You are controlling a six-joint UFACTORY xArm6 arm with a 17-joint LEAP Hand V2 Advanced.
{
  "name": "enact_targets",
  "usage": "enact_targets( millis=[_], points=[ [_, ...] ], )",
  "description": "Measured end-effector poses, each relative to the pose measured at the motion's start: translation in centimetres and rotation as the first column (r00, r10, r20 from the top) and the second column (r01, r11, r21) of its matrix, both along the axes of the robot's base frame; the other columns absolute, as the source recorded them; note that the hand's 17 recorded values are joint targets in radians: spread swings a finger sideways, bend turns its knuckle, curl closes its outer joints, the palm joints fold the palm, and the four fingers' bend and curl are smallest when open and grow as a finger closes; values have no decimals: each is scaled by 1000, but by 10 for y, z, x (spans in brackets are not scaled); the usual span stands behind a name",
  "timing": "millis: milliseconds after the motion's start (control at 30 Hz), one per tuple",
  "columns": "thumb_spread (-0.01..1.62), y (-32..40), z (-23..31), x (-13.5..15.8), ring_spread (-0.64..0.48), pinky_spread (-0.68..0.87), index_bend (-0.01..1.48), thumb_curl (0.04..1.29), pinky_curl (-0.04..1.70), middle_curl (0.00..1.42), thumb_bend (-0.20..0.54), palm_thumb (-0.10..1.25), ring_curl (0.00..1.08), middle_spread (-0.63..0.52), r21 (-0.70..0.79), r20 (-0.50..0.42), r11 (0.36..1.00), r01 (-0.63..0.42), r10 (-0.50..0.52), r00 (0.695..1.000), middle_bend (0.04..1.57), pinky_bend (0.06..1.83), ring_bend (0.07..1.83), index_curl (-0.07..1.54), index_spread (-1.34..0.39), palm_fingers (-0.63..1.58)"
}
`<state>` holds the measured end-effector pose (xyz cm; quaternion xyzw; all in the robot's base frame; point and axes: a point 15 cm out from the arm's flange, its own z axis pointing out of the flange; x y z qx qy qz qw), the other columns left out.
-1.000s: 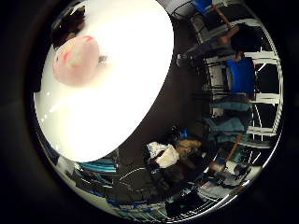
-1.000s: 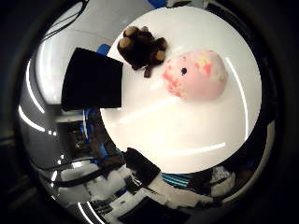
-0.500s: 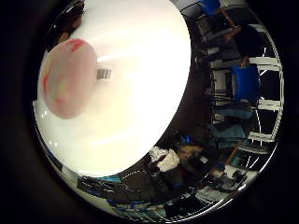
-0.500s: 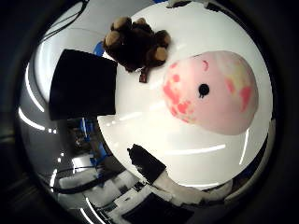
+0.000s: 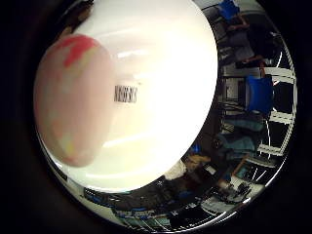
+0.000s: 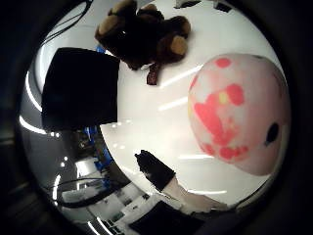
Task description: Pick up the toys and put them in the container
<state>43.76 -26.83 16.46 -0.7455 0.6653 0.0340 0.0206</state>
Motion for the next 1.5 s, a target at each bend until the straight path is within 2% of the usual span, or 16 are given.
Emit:
enact_targets(
  millis=[133,200,267,300,367,400,433,500,600,700,800,1033,1267,1500],
  points=[
    [1042,-1,-4,-2,164,402,152,272,290,338,-24,357,259,-36,2,-10,1000,1,-1,1000,203,348,341,271,-382,287],
    [1046,-4,-4,-5,124,391,151,274,288,345,-21,369,267,-63,-8,-21,1000,-7,7,1000,235,359,402,265,-389,380],
    [1052,-6,-2,-7,39,316,141,275,287,362,-19,382,293,-105,-18,-27,1000,-15,14,1000,295,389,533,256,-396,566],
    [1053,-7,1,-7,-28,234,140,277,284,364,-16,395,308,-131,-25,-26,1000,-19,18,1000,307,420,621,245,-399,645],
    [1053,-9,5,-7,-173,-56,142,284,321,393,-16,428,359,-202,-34,-23,999,-22,21,1000,385,621,797,227,-401,946],
    [1051,-9,5,-7,-212,-189,138,285,331,412,-20,433,367,-223,-34,-23,999,-23,22,999,439,709,836,215,-397,1093],
    [1050,-10,7,-8,-240,-336,192,289,369,464,-16,458,405,-238,-37,-24,999,-24,23,999,564,788,893,245,-392,1248],
    [1069,-9,11,-9,-254,-439,326,305,410,534,-1,540,447,-235,-35,-27,999,-23,23,999,733,872,972,317,-389,1363],
    [1104,-8,17,-10,-249,-416,640,331,487,616,9,670,506,-206,-37,-25,999,-24,23,999,940,1030,1099,472,-355,1403],
    [1123,-7,25,-12,-237,-333,922,369,589,692,29,821,578,-185,-37,-20,999,-22,22,1000,1131,1210,1242,620,-301,1281],
    [1143,-5,33,-19,-230,-269,1078,409,679,737,45,943,639,-166,-26,-29,1000,-16,16,999,1245,1315,1327,704,-251,1171],
    [1162,14,64,-53,-227,-210,1149,478,794,756,5,1037,708,-142,26,-113,1000,-13,16,993,1320,1350,1365,751,-210,1100],
    [1162,19,141,-77,-228,-194,1157,526,879,752,-11,1050,743,-136,6,-90,1000,3,-3,996,1344,1309,1361,762,-203,1094],
    [1161,31,232,-98,-228,-196,1153,554,944,744,-11,1039,763,-134,-48,5,999,16,-16,1000,1346,1261,1349,765,-201,1099]
  ],
)
